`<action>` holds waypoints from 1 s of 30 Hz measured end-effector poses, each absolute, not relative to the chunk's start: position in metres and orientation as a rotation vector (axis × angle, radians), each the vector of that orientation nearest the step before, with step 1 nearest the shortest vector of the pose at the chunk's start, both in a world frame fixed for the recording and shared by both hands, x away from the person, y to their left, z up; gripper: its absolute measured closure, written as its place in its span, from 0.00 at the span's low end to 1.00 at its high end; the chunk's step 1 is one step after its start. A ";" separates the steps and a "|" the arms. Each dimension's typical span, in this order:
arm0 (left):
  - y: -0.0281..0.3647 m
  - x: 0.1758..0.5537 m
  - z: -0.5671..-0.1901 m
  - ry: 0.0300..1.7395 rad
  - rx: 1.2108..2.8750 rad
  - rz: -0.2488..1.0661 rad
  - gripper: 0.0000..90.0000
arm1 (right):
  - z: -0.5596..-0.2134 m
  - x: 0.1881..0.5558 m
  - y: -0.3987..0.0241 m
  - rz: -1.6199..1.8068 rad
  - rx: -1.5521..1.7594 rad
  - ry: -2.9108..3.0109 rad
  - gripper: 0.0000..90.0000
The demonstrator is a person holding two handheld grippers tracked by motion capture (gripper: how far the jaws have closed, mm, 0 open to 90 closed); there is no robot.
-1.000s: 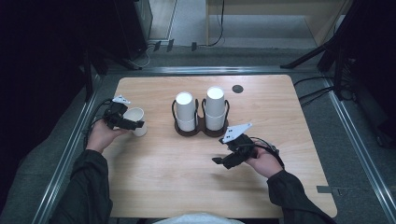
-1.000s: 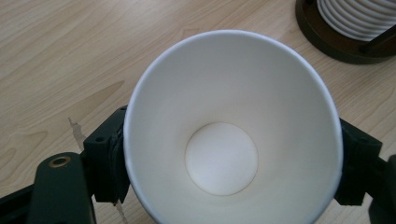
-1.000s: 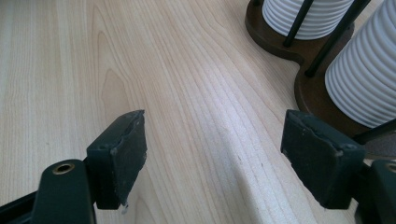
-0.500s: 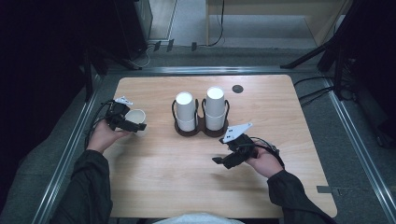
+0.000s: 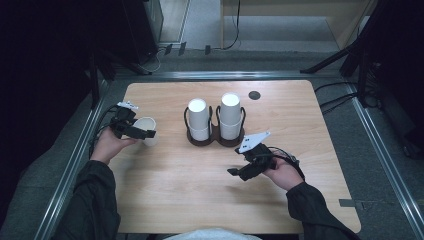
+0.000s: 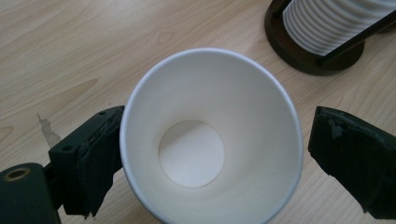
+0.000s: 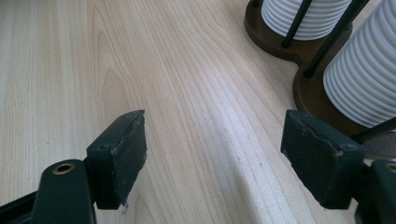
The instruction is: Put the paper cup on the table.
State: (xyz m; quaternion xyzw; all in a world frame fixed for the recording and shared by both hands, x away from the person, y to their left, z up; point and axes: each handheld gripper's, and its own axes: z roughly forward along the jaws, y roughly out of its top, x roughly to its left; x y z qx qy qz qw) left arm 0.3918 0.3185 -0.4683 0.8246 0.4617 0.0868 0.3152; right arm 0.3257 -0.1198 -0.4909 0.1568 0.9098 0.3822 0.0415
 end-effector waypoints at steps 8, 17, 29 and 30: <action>0.323 0.386 -0.449 1.198 2.125 0.263 0.06 | -0.491 0.325 -0.120 1.163 0.477 2.787 0.25; 0.321 0.379 -0.429 1.166 2.085 0.288 0.06 | -0.491 0.326 -0.120 1.163 0.480 2.783 0.25; 0.296 0.368 -0.406 1.110 2.073 0.274 0.08 | -0.490 0.329 -0.121 1.168 0.486 2.770 0.25; 0.294 0.368 -0.405 1.115 2.073 0.274 0.08 | -0.490 0.329 -0.121 1.165 0.485 2.769 0.25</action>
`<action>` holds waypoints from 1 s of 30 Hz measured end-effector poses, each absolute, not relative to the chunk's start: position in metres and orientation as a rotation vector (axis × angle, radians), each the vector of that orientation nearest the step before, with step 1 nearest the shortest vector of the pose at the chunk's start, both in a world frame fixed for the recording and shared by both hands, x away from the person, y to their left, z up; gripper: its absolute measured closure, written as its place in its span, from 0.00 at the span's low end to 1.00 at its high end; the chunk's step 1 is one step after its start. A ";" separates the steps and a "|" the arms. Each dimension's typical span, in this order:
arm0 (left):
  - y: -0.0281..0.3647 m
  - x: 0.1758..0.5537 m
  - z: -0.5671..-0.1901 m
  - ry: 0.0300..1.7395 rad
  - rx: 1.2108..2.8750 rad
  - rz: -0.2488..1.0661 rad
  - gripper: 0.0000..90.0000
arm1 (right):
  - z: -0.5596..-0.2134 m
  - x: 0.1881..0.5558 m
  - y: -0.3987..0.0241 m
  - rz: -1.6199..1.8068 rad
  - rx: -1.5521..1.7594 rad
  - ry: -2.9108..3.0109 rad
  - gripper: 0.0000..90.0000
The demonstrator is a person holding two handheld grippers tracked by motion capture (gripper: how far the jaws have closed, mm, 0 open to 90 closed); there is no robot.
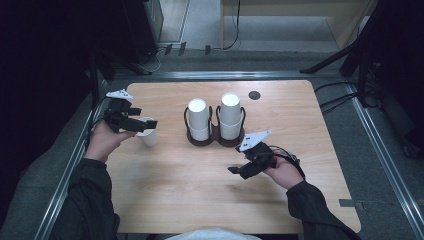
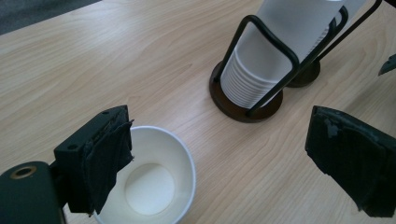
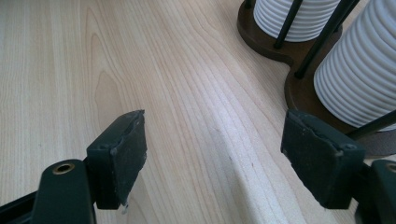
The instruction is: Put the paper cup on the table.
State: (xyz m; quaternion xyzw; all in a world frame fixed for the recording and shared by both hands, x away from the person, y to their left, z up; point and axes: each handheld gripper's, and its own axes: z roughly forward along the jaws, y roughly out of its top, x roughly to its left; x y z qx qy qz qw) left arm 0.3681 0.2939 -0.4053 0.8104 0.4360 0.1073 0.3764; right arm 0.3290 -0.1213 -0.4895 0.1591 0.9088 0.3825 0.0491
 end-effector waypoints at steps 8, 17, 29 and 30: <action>0.275 0.365 -0.409 1.077 2.076 0.215 0.08 | -0.488 0.330 -0.123 1.166 0.501 2.760 0.25; 0.250 0.359 -0.415 1.051 2.093 0.196 0.08 | -0.487 0.332 -0.123 1.168 0.495 2.753 0.25; 0.223 0.352 -0.424 0.999 2.110 0.153 0.08 | -0.485 0.331 -0.124 1.170 0.497 2.747 0.25; 0.220 0.351 -0.425 0.998 2.116 0.158 0.08 | -0.484 0.331 -0.124 1.174 0.493 2.744 0.25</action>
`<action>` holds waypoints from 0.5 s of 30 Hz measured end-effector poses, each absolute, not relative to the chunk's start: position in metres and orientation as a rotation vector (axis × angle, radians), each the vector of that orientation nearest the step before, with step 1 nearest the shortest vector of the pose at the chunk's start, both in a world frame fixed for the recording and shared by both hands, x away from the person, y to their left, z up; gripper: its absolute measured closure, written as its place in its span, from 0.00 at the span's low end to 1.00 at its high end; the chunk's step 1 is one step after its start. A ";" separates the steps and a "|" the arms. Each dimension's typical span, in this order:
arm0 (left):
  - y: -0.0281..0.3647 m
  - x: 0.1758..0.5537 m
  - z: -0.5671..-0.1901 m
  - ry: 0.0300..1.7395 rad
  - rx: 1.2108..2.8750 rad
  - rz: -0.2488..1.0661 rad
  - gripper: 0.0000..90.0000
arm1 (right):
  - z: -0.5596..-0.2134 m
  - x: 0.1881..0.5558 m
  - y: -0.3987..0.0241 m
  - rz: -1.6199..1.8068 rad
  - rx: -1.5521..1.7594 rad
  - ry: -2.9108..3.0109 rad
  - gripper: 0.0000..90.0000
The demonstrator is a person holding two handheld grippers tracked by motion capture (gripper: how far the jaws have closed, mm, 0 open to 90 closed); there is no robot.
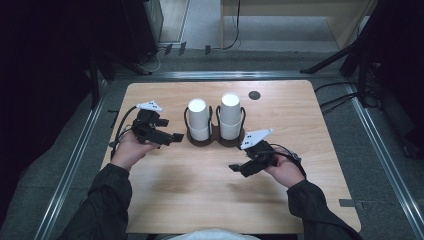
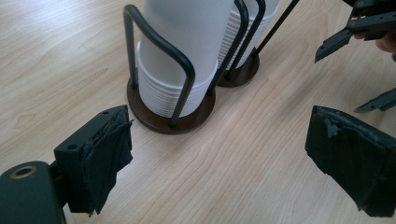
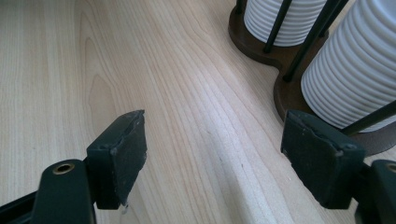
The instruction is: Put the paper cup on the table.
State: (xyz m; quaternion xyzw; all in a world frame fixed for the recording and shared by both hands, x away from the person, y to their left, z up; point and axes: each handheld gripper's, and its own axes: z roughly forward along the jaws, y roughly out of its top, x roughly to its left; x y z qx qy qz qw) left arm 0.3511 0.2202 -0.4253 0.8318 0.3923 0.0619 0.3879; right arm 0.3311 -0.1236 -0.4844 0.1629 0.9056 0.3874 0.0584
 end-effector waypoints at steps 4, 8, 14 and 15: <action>0.212 0.351 -0.430 1.008 2.093 0.139 0.08 | -0.485 0.331 -0.123 1.167 0.489 2.744 0.25; 0.205 0.350 -0.433 0.997 2.099 0.140 0.08 | -0.485 0.332 -0.124 1.170 0.493 2.745 0.25; 0.194 0.346 -0.437 0.988 2.112 0.149 0.08 | -0.485 0.332 -0.124 1.169 0.488 2.746 0.25; 0.192 0.346 -0.438 0.988 2.110 0.144 0.08 | -0.485 0.332 -0.124 1.170 0.488 2.745 0.25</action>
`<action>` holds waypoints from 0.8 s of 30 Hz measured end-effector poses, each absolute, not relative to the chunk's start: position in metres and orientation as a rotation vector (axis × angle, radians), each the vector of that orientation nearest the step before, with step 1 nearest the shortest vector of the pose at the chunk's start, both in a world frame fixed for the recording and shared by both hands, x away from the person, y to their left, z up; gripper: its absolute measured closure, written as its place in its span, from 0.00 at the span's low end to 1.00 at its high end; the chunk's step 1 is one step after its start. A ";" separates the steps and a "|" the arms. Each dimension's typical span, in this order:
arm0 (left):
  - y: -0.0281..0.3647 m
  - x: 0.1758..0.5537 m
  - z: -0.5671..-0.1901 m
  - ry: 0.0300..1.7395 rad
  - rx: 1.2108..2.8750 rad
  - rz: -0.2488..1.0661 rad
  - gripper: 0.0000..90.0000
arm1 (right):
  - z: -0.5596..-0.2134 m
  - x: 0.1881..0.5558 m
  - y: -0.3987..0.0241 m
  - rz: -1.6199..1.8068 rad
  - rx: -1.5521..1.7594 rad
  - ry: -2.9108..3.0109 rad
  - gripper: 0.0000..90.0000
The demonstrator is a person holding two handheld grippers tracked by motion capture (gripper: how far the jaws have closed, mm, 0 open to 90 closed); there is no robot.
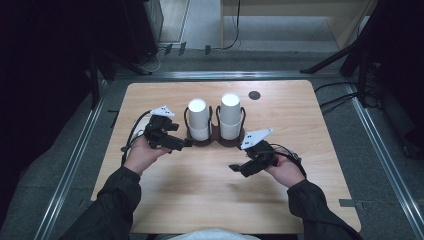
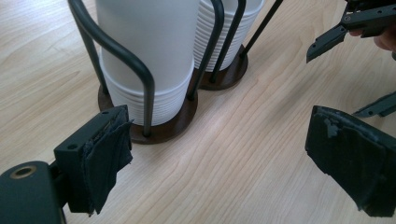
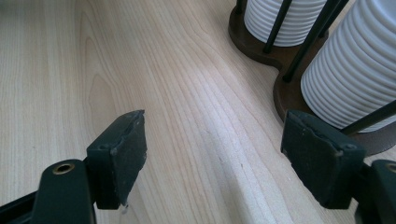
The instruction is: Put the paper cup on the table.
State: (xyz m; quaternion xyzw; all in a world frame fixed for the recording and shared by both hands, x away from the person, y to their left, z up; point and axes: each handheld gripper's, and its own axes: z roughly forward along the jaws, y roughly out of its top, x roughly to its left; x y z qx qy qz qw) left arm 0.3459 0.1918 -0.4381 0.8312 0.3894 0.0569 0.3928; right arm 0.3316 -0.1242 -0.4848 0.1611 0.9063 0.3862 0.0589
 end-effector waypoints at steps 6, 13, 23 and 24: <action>0.182 0.345 -0.446 0.981 2.116 0.148 0.08 | -0.485 0.331 -0.124 1.173 0.490 2.749 0.25; 0.169 0.342 -0.455 0.954 2.153 0.149 0.08 | -0.486 0.331 -0.124 1.160 0.489 2.759 0.25; 0.154 0.337 -0.460 0.916 2.154 0.117 0.08 | -0.486 0.331 -0.122 1.164 0.472 2.758 0.25; 0.153 0.337 -0.460 0.915 2.156 0.117 0.08 | -0.486 0.331 -0.122 1.164 0.473 2.758 0.25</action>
